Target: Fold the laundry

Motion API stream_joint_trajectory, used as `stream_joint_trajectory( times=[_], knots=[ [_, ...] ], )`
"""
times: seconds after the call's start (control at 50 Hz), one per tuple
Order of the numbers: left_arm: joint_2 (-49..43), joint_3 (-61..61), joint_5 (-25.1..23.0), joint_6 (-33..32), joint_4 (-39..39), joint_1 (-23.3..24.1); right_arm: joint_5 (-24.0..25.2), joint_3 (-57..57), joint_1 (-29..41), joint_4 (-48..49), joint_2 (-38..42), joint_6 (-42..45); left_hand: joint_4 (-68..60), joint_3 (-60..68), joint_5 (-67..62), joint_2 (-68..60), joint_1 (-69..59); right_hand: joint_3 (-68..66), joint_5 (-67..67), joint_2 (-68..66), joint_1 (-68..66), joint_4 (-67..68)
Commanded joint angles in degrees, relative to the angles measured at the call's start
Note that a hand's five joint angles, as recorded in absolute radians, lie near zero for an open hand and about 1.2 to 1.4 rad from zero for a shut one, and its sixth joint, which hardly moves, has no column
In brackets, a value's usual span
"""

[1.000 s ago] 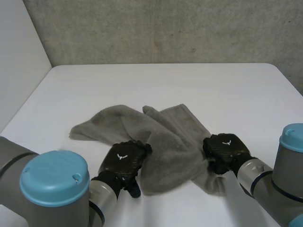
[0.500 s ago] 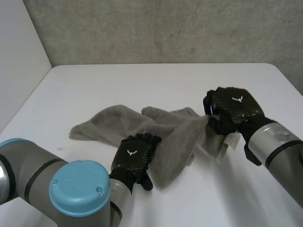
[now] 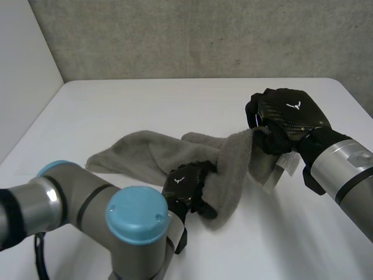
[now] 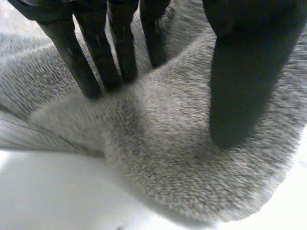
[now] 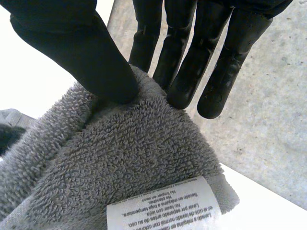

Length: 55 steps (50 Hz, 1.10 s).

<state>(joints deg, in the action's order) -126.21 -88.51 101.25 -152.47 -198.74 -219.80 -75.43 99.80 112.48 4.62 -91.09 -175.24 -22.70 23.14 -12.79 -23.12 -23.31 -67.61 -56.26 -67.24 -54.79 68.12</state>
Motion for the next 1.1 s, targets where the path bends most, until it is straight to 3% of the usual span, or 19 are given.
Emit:
stream_joint_trajectory(
  times=[0.02,0.16,0.2,0.22,0.3,0.32,0.36,0.38,0.42,0.6,0.7,0.74,0.76,0.8,0.82,0.84,0.86,0.9,1.1],
  knots=[
    [-3.70,3.25,0.70,5.34,0.63,-0.27,0.02,-0.04,-0.86,0.21,0.03,0.42,-57.30,56.86,-57.21,-56.88,-56.69,-12.39,-13.74,-12.76,-25.21,11.88],
    [5.18,1.23,2.46,-1.78,2.31,-3.61,0.81,-3.54,-0.95,-0.75,1.52,1.13,-57.30,56.86,-57.21,-56.88,-56.69,-12.39,-13.74,-12.76,-25.21,11.88],
    [12.09,0.36,1.93,-9.04,4.06,-8.42,0.81,-4.34,-0.86,-1.89,2.48,1.91,-57.30,56.86,-57.21,-56.88,-56.69,-12.39,-13.74,-12.76,-25.21,11.88],
    [12.13,0.35,1.93,-9.08,4.07,-8.45,0.81,-4.35,-0.86,-1.90,2.49,1.92,-57.30,56.86,-57.21,-56.88,-56.69,-12.39,-13.74,-12.76,-25.21,11.88],
    [18.79,0.53,-0.96,-23.27,7.65,-12.13,1.34,-8.11,-0.16,-8.72,8.36,9.88,-57.30,56.86,-57.21,-56.88,-56.69,-12.39,-13.74,-12.76,-25.21,11.88],
    [18.80,0.53,-0.97,-23.32,7.67,-12.14,1.60,-9.43,-0.07,-12.06,10.82,13.83,-57.30,56.86,-57.21,-56.88,-56.69,-12.39,-13.74,-12.76,-25.21,11.88],
    [19.33,0.88,-4.21,-33.20,11.87,-13.10,1.86,-10.58,-0.07,-15.66,13.54,17.61,-57.30,56.86,-57.21,-56.88,-56.69,-12.39,-13.74,-12.76,-25.21,11.88],
    [19.33,0.88,-4.22,-33.25,11.89,-13.11,1.86,-10.59,-0.07,-15.70,13.57,17.65,-57.30,56.86,-57.21,-56.88,-56.69,-12.39,-13.74,-12.76,-25.21,11.88],
    [18.02,1.23,-6.32,-41.12,16.52,-13.46,2.04,-13.21,0.72,-22.35,18.64,24.65,-57.30,56.86,-57.21,-56.88,-56.69,-12.39,-13.74,-12.76,-25.21,11.88],
    [7.38,8.26,-6.68,-54.69,23.58,-16.09,0.63,-25.53,4.15,-28.27,29.56,30.83,-57.30,56.86,-57.21,-56.88,-56.69,-12.39,-13.74,-12.76,-25.21,11.88],
    [4.30,21.89,-6.68,-58.74,16.46,-17.32,-1.74,-39.85,4.85,-23.43,31.41,29.78,-57.30,56.86,-57.21,-56.88,-56.69,-12.39,-13.74,-12.76,-25.21,11.88],
    [4.39,32.29,-7.12,-60.57,6.06,-18.46,-6.20,-47.47,5.20,-11.11,30.19,26.81,-57.30,56.86,-57.21,-56.88,-56.69,-12.39,-13.74,-12.76,-25.21,11.88],
    [4.39,32.34,-7.12,-60.58,6.00,-18.47,-6.22,-47.50,5.20,-11.04,30.18,26.79,-57.30,56.86,-57.21,-56.88,-56.69,-12.39,-13.74,-12.76,-25.21,11.88],
    [6.05,39.78,-8.35,-62.07,-8.78,-19.87,-9.81,-47.95,5.38,6.89,26.51,24.86,-57.30,56.86,-57.21,-56.88,-56.69,-12.39,-13.74,-12.76,-25.21,11.88],
    [6.06,39.82,-8.35,-62.08,-8.85,-19.87,-9.82,-47.94,5.38,6.98,26.49,24.86,-57.30,56.86,-57.21,-56.88,-56.69,-12.39,-13.74,-12.76,-25.21,11.88],
    [7.54,41.38,-9.57,-62.16,-15.90,-20.92,-11.04,-47.07,5.29,14.37,24.75,24.86,-57.30,56.86,-57.21,-56.88,-56.69,-12.39,-13.74,-12.76,-25.21,11.88],
    [7.55,41.40,-9.58,-62.16,-15.97,-20.93,-11.06,-47.06,5.29,14.45,24.73,24.86,-57.30,56.86,-57.21,-56.88,-56.69,-12.39,-13.74,-12.76,-25.21,11.88],
    [9.83,41.06,-13.34,-61.29,-24.12,-22.42,-11.23,-44.43,5.29,17.97,22.45,25.29,-57.30,56.86,-57.21,-56.88,-56.69,-12.39,-13.74,-12.76,-25.21,11.88],
    [11.25,24.30,-16.09,-60.84,-17.83,-24.09,-9.21,-36.18,5.47,11.03,22.27,25.30,-57.30,56.86,-57.21,-56.88,-56.69,-12.39,-13.74,-12.76,-25.21,11.88]
  ],
)
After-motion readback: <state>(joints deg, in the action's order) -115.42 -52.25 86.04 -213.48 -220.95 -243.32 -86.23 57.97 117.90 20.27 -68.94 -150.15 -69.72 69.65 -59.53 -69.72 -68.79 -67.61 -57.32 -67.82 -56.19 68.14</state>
